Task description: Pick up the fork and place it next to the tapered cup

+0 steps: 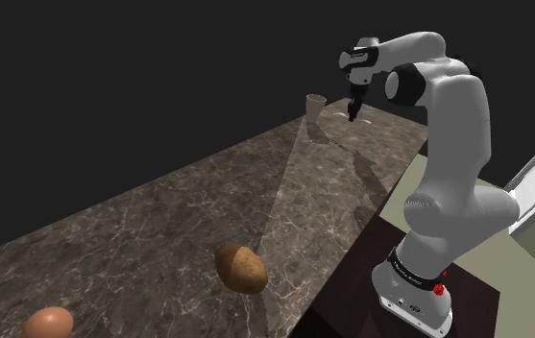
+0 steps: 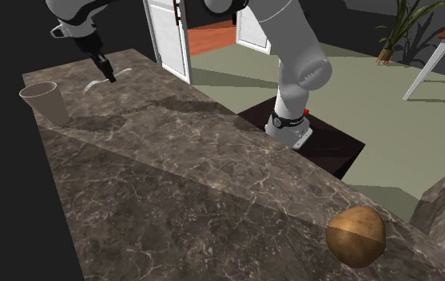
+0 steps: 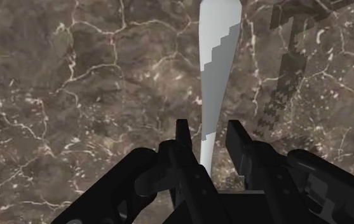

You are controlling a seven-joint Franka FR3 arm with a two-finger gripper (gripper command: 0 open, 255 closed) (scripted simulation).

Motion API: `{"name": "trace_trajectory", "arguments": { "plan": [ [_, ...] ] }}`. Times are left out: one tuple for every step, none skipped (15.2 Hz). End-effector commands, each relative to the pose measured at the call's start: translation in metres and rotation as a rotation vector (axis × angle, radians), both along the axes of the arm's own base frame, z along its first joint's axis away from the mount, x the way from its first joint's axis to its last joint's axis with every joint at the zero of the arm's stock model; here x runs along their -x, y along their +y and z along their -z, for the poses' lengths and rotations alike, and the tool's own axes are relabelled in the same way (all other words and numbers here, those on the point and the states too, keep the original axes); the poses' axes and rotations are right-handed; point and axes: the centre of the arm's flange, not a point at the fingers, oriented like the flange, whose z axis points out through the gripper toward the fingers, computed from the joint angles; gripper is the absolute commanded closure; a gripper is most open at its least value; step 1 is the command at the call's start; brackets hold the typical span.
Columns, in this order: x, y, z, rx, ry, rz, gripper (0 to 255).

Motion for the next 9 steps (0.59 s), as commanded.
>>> {"name": "trace_trajectory", "arguments": {
  "plan": [
    [0.0,0.0,0.01,0.001,-0.001,0.0,255],
    [0.0,0.0,0.015,0.001,-0.001,0.0,255],
    [0.0,0.0,0.02,0.001,-0.001,0.0,255],
    [0.0,0.0,0.026,0.001,-0.001,0.0,255],
    [0.0,0.0,0.031,0.001,-0.001,0.0,255],
    [0.0,0.0,0.036,0.001,-0.001,0.0,255],
    [0.0,0.0,0.041,0.001,-0.001,0.0,255],
    [0.0,0.0,0.047,0.001,-0.001,0.0,255],
    [0.0,0.0,0.052,0.001,-0.001,0.0,255]
  ]
}}
